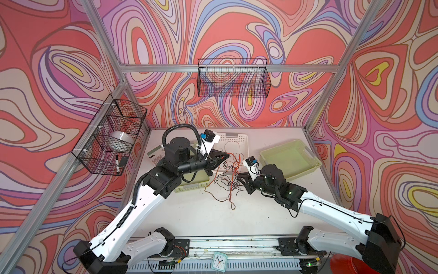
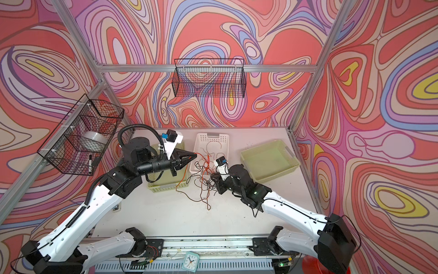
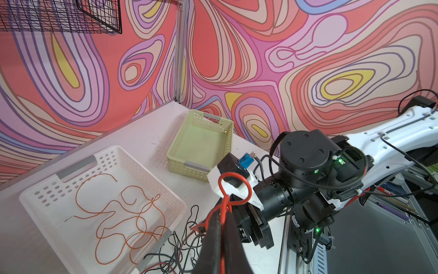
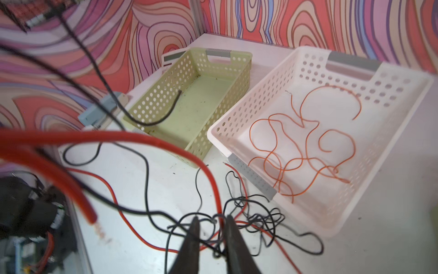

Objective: Untangle the cables

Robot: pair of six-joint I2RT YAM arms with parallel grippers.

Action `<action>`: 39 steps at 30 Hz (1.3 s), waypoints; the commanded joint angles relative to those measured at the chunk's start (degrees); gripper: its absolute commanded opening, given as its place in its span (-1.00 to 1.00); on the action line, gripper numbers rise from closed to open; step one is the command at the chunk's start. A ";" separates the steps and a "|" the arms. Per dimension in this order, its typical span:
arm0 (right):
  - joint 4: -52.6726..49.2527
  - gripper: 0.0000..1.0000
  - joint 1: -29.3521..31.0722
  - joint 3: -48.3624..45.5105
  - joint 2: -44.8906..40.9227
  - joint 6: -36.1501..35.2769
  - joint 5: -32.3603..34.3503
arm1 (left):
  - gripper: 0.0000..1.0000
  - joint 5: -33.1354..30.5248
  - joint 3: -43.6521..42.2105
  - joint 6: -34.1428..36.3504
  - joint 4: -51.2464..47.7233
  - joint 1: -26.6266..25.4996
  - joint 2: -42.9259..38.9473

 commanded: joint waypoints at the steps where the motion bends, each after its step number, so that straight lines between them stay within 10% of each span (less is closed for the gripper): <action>1: 0.30 -0.97 0.14 -0.58 -1.99 0.44 0.73 | -1.00 -0.75 1.08 0.77 1.35 -0.21 -0.10; 12: 2.55 -1.00 0.20 -7.02 -6.58 8.12 2.75 | -1.00 -1.69 2.23 1.45 -0.24 -0.21 0.95; 19: -1.88 -1.00 -1.10 -16.75 -5.96 25.56 12.31 | -1.00 -3.48 6.56 4.31 -3.26 0.86 1.13; 25: -7.12 -1.00 -5.75 -20.43 6.09 39.34 7.80 | -1.00 -3.04 9.13 5.26 -3.98 2.49 1.28; 35: -16.04 -1.00 -7.38 -14.93 6.25 38.31 15.42 | -1.00 -2.65 11.75 6.87 -6.81 3.57 1.40; 39: -13.77 -0.16 -6.88 -12.03 -5.45 27.48 17.29 | -1.00 -0.70 9.98 4.59 -4.87 3.57 2.22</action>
